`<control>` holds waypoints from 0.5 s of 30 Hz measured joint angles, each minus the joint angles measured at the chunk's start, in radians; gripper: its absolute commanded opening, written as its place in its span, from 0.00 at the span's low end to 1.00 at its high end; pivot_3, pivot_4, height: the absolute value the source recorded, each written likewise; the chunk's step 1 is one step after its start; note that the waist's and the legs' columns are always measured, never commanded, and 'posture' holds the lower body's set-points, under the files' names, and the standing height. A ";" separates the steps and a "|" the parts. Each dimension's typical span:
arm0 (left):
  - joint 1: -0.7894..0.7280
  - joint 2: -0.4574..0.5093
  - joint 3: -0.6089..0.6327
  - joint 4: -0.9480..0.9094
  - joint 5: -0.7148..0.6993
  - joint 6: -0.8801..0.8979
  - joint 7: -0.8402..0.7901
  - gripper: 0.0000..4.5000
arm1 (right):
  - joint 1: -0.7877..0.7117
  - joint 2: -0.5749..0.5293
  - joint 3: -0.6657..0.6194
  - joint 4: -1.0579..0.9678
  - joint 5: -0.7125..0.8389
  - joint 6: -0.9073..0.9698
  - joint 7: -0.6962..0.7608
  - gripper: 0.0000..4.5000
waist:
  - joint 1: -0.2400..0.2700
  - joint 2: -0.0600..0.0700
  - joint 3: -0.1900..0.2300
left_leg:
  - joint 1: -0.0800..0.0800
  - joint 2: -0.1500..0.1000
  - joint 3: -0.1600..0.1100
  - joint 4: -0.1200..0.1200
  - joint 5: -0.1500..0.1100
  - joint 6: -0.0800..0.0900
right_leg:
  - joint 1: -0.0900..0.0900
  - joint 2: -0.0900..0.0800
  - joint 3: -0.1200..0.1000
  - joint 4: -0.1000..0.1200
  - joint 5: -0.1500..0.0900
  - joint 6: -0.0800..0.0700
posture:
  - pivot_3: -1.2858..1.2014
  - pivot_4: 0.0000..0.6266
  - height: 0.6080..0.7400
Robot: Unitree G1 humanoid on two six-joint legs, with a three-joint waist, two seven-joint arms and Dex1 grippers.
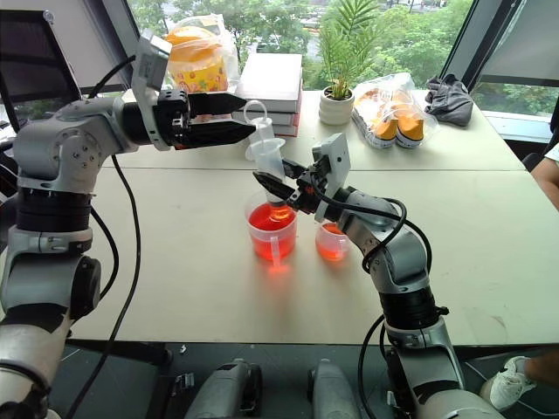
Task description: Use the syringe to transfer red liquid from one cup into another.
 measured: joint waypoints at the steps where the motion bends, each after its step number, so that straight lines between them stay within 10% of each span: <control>1: 0.003 0.006 0.005 -0.011 -0.008 0.002 -0.001 0.98 | -0.001 0.000 -0.005 -0.006 0.002 0.005 -0.006 0.31 | 0.000 0.000 0.000 | 0.000 0.000 0.000 0.000 0.000 0.000 | 0.000 0.000 0.000 0.000 0.000 0.000 | 0.52 0.24 1.00; 15: 0.005 -0.050 0.014 -0.001 -0.014 -0.003 -0.014 0.98 | -0.101 -0.150 -0.307 -0.163 0.216 0.192 -0.171 0.31 | 0.003 0.000 0.000 | 0.000 -0.001 0.000 0.000 0.000 0.000 | 0.001 -0.001 0.000 -0.002 0.000 0.000 | 0.52 0.24 1.00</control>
